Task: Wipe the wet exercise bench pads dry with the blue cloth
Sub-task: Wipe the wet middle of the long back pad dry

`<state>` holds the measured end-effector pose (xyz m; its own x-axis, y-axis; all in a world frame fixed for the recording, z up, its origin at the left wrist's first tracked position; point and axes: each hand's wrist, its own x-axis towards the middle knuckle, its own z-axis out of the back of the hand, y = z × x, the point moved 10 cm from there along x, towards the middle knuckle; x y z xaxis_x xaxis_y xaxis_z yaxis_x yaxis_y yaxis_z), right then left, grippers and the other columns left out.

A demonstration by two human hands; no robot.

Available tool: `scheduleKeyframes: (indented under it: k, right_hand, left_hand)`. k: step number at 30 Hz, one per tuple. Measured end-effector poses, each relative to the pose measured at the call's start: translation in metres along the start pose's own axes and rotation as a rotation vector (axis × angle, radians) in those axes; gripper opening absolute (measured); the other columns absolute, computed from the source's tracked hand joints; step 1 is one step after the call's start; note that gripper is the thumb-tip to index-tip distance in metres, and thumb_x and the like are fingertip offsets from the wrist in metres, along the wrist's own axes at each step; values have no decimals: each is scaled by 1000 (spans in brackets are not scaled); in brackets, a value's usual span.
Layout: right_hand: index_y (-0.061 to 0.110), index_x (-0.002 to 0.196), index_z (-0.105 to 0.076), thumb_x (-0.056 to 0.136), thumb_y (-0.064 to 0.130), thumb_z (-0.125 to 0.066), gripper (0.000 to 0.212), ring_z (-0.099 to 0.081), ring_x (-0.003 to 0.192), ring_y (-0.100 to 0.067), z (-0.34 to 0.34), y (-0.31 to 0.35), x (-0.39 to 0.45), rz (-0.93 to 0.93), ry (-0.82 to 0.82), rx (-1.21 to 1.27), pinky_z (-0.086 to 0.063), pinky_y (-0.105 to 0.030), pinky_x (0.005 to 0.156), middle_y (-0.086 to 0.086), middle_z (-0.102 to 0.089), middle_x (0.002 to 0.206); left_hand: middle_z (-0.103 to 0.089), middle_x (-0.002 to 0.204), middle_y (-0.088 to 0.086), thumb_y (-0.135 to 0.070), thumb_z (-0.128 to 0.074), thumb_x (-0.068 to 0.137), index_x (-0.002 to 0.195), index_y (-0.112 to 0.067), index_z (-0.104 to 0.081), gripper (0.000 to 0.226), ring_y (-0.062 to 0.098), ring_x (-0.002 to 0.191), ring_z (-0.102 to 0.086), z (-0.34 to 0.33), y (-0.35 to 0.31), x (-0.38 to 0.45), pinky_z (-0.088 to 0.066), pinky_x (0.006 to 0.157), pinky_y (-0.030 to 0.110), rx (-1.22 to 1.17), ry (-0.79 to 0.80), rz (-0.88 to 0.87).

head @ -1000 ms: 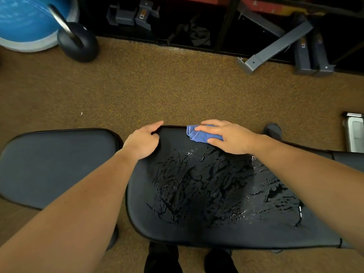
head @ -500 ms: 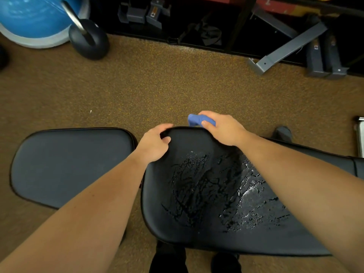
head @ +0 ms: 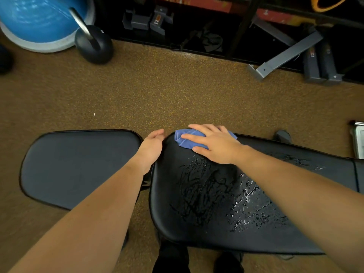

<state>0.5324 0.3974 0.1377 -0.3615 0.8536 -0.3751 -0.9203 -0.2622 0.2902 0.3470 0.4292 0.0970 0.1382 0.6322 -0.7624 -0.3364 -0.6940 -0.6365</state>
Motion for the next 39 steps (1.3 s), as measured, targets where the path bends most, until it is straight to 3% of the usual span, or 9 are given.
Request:
scheduleKeyframes:
  k: [5,9,12,15,20,24,28,31,39]
  right_hand:
    - [55,151,-17,103,58,-27,49,-32,137,-25,-4,15,19,-50,-42,-17,-33,-53,102,13,-21,161]
    - [50,148,-24,101,60,-29,47,-46,125,-26,2,-2,22,-132,-61,71,-37,-47,96,12,-39,148]
    - [51,141,-32,100,61,-32,42,-51,120,-25,6,-16,20,-161,-69,193,-38,-44,92,9,-52,134]
    - [51,139,-37,99,63,-36,42,-55,115,-23,7,-42,5,-198,-46,304,-44,-44,92,7,-58,123]
    - [45,144,-41,101,55,-44,44,-53,123,-20,8,-93,-40,-246,16,403,-41,-38,100,10,-56,140]
    - [47,142,-44,102,50,-47,40,-53,120,-14,7,-129,-79,-285,55,490,-39,-32,98,14,-58,137]
    - [47,144,-42,102,51,-46,42,-50,112,-7,6,-160,-115,-311,78,502,-33,-25,90,15,-56,138]
    - [47,144,-41,101,53,-45,44,-50,119,-9,3,-182,-142,-331,66,510,-32,-24,92,15,-55,140]
    - [46,147,-38,100,56,-46,49,-49,129,-11,-1,-228,-206,-411,29,495,-34,-26,96,16,-53,143]
  left_hand:
    - [-44,152,-8,-38,-37,105,147,-44,-39,43,19,136,-45,10,8,-3,-33,117,42,-93,-74,32]
    - [-42,152,-8,-38,-37,106,153,-38,-35,46,17,139,-40,2,1,-6,-30,116,34,6,-46,-42]
    - [-42,153,-6,-36,-39,107,154,-32,-35,48,14,140,-39,-13,-17,-12,-29,111,26,161,-33,-168]
    - [-39,155,-3,-38,-41,105,151,-29,-41,47,16,144,-34,-30,-39,-18,-24,118,31,483,-54,-342]
    - [-46,152,-5,-38,-42,105,146,-27,-49,44,17,143,-36,-76,-63,-26,-25,120,41,689,-31,-508]
    - [-45,152,-10,-45,-37,104,145,-36,-48,43,17,144,-35,-113,-75,-31,-24,119,49,857,-15,-553]
    - [-38,157,-14,-52,-31,104,147,-43,-42,45,17,148,-27,-142,-75,-31,-13,121,55,1004,12,-505]
    - [-32,159,-17,-58,-25,103,148,-48,-38,48,19,151,-17,-156,-68,-28,-3,120,59,1099,34,-435]
    - [-32,159,-16,-59,-25,102,147,-49,-38,48,21,151,-15,-163,-64,-28,-1,119,62,1149,-52,-390]
